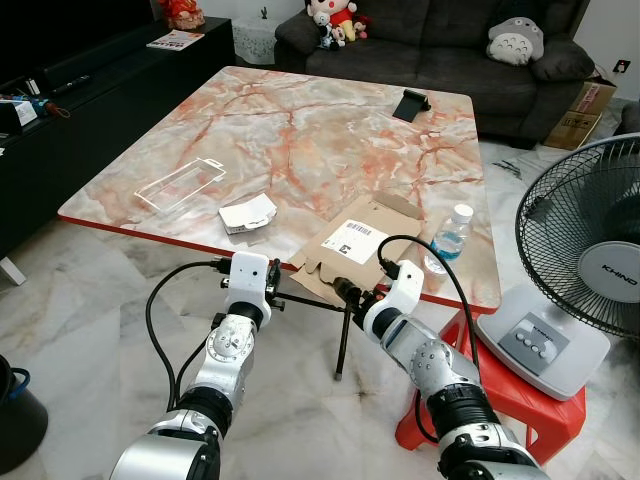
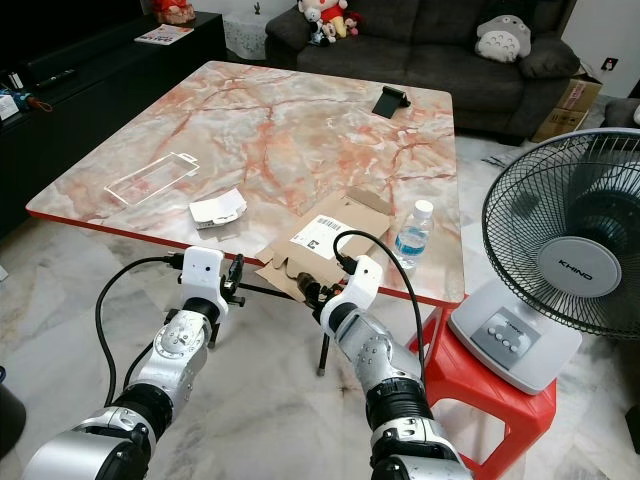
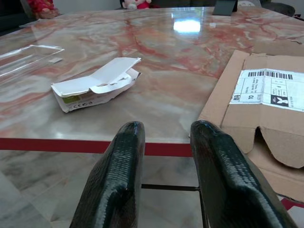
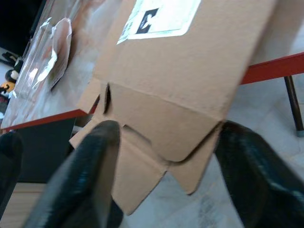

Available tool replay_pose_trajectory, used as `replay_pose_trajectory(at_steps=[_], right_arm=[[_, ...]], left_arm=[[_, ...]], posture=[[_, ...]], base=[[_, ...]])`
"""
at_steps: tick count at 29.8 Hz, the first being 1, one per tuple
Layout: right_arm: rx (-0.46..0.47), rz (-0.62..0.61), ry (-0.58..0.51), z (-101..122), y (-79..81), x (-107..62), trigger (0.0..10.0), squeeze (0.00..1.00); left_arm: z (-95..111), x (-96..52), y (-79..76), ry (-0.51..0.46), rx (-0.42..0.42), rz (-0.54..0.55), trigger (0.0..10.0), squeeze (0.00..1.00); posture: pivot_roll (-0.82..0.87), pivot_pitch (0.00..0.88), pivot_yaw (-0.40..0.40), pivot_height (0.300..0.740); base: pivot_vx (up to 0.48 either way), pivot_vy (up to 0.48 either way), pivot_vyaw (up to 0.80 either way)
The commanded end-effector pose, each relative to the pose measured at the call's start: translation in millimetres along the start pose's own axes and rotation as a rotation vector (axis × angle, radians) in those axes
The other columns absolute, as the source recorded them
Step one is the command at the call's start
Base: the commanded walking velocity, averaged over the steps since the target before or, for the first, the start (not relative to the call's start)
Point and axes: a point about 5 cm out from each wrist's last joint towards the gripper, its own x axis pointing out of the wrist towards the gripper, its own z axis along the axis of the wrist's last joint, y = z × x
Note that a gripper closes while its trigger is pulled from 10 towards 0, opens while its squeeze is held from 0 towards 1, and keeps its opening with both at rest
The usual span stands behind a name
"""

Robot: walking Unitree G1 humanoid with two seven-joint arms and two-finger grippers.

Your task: Picking trash to rubbish bin

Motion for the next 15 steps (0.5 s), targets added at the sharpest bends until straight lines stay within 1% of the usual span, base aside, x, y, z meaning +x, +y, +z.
replay_pose_trajectory(at_steps=[1,9,11,15], right_arm=[[-0.005,0.001,-0.011,5.0,1.5,0.8,0.0,0.00],[-0.013,-0.001,-0.015,5.3,-0.5,1.1,0.0,0.00],[-0.029,-0.010,-0.018,4.9,-2.4,1.1,0.0,0.00],[-0.032,-0.017,-0.021,6.1,-7.1,-0.4,0.0,0.00]], left_arm=[[0.2,0.5,-1.9,0.005,0.002,-0.012,10.0,0.00],[0.7,1.4,-3.2,0.007,-0.001,-0.011,10.0,0.00],[0.6,1.4,-4.3,0.007,-0.001,-0.014,10.0,0.00],[0.3,1.6,-5.6,0.012,-0.003,-0.015,10.0,0.00]], posture=[[-0.13,0.000,-0.039,0.740],[-0.14,0.000,-0.045,0.740],[-0.14,0.000,-0.048,0.740],[-0.14,0.000,-0.051,0.740]], base=[[0.000,0.000,0.00],[0.000,0.000,0.00],[0.000,0.000,0.00],[0.000,0.000,0.00]])
